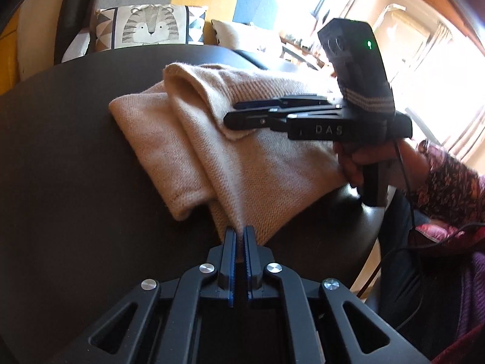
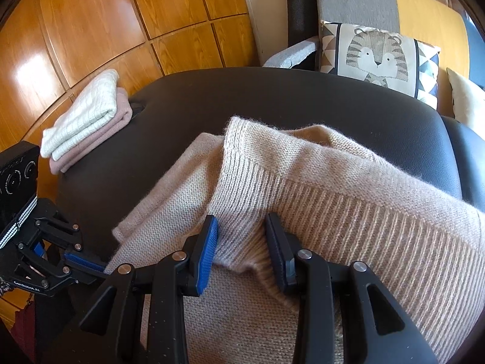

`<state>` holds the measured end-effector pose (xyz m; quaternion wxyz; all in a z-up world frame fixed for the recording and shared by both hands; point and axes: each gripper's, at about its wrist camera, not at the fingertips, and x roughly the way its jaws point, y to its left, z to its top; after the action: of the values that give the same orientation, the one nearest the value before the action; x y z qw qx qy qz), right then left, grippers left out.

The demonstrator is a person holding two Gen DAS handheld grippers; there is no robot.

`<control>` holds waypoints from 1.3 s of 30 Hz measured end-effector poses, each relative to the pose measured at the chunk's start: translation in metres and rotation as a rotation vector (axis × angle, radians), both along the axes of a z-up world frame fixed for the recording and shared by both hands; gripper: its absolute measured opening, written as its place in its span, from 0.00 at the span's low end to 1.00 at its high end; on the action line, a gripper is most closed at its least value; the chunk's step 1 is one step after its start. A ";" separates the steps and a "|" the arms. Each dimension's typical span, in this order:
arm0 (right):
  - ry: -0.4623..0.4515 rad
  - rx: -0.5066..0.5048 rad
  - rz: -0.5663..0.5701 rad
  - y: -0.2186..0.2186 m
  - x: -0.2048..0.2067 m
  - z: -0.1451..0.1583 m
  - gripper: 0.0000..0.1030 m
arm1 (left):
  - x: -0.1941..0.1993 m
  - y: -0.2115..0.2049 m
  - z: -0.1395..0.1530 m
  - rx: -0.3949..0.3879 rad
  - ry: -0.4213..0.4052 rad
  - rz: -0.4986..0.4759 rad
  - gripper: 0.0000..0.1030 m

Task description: Fold clothes

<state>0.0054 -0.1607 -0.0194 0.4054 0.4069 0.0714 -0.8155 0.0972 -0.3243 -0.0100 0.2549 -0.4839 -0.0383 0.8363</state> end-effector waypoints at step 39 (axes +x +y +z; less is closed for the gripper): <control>-0.099 -0.301 -0.512 0.320 0.078 0.045 0.50 | -0.062 0.128 -0.007 0.110 0.214 0.339 0.12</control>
<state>0.0833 0.1591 0.0255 0.2451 0.3864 -0.1749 -0.8718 0.0353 -0.1960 -0.0169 0.1390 -0.3641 -0.1374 0.9106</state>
